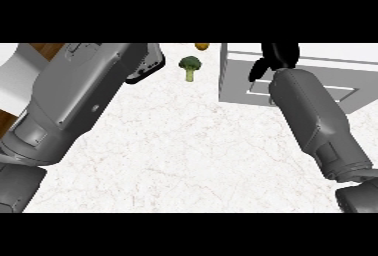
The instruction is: Pick up the can, place it into the drawer and close the drawer
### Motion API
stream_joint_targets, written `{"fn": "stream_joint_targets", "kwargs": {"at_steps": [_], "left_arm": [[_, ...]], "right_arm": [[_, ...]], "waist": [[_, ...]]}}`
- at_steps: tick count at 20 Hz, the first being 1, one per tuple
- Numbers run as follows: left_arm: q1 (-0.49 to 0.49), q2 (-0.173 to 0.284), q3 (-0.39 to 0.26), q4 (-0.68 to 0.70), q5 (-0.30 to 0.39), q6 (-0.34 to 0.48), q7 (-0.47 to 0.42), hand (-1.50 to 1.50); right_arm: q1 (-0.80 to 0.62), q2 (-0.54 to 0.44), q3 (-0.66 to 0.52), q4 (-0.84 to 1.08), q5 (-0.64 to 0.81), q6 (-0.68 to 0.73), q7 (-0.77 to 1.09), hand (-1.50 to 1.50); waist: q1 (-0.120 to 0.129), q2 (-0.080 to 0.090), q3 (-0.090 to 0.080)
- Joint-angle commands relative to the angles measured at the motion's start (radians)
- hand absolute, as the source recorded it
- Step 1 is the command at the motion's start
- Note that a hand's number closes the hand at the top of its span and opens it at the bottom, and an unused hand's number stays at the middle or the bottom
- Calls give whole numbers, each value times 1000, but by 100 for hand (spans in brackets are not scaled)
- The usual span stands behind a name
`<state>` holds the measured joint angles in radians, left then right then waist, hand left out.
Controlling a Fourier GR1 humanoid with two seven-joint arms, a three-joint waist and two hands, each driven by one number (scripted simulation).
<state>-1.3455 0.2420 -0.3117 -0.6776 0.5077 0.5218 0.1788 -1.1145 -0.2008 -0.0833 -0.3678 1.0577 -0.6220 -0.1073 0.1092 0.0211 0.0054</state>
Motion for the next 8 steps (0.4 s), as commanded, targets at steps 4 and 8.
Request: {"fn": "stream_joint_targets", "kwargs": {"at_steps": [4,8], "left_arm": [[93,58,-9,-121,-1,-9,37,-150],[91,72,-9,-168,-4,-6,65,-150]], "right_arm": [[-94,25,-105,-15,-121,-7,-91,-150],[-95,17,-131,12,-137,-21,-147,-150]], "waist": [[15,-13,-4],[9,-5,-3]]}}
